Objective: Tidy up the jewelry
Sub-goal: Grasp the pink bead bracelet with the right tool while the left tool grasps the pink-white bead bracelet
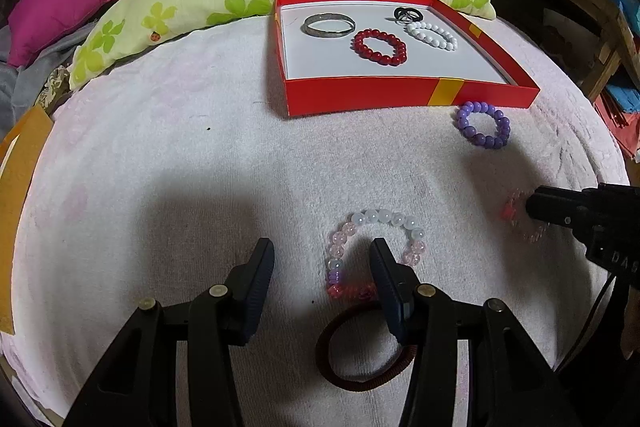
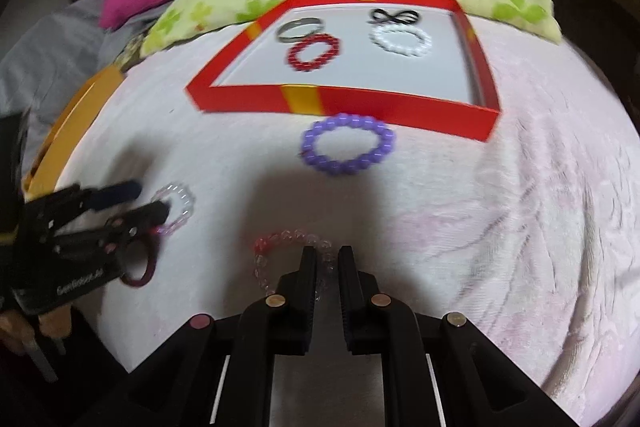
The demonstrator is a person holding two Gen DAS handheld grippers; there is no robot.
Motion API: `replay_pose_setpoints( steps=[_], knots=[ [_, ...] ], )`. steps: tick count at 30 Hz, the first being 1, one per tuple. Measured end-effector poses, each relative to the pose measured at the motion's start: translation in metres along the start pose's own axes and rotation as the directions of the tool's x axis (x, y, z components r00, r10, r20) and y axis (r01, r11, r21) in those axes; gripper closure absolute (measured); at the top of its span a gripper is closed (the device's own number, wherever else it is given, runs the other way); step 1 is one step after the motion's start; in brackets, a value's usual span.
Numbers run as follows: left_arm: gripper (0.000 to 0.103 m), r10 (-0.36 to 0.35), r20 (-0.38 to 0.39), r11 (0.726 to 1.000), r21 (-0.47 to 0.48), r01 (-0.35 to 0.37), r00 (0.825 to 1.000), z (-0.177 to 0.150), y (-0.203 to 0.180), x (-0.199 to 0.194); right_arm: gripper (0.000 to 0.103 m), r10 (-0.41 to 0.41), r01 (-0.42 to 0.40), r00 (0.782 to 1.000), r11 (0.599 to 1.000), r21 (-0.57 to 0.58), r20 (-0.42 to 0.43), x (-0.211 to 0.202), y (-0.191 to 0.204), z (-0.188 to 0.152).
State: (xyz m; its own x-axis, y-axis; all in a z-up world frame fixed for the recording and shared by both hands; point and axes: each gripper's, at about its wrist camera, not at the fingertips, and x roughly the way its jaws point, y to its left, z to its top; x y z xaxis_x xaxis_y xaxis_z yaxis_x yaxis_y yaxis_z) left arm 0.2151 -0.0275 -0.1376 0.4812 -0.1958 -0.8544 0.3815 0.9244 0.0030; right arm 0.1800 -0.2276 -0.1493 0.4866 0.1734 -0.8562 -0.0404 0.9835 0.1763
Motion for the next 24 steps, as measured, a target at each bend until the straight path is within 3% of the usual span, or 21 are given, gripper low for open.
replay_pose_setpoints(
  steps=[13, 19, 24],
  knots=[
    [0.092, -0.033, 0.018, 0.999, 0.009, 0.033, 0.999, 0.003, -0.004, 0.002, 0.09, 0.08, -0.078, 0.997, 0.994, 0.073, -0.024, -0.001, -0.013, 0.004],
    [0.094, -0.027, 0.027, 1.0, -0.015, 0.027, 0.999, 0.006, 0.0, 0.004, 0.09, 0.069, -0.068, 0.997, 0.996, 0.051, -0.029, -0.002, -0.009, 0.005],
    [0.094, -0.023, 0.029, 0.999, -0.027, 0.024, 0.999, 0.007, 0.001, 0.005, 0.08, 0.053, -0.053, 0.998, 0.999, 0.001, -0.03, 0.0, -0.001, 0.003]
  ],
)
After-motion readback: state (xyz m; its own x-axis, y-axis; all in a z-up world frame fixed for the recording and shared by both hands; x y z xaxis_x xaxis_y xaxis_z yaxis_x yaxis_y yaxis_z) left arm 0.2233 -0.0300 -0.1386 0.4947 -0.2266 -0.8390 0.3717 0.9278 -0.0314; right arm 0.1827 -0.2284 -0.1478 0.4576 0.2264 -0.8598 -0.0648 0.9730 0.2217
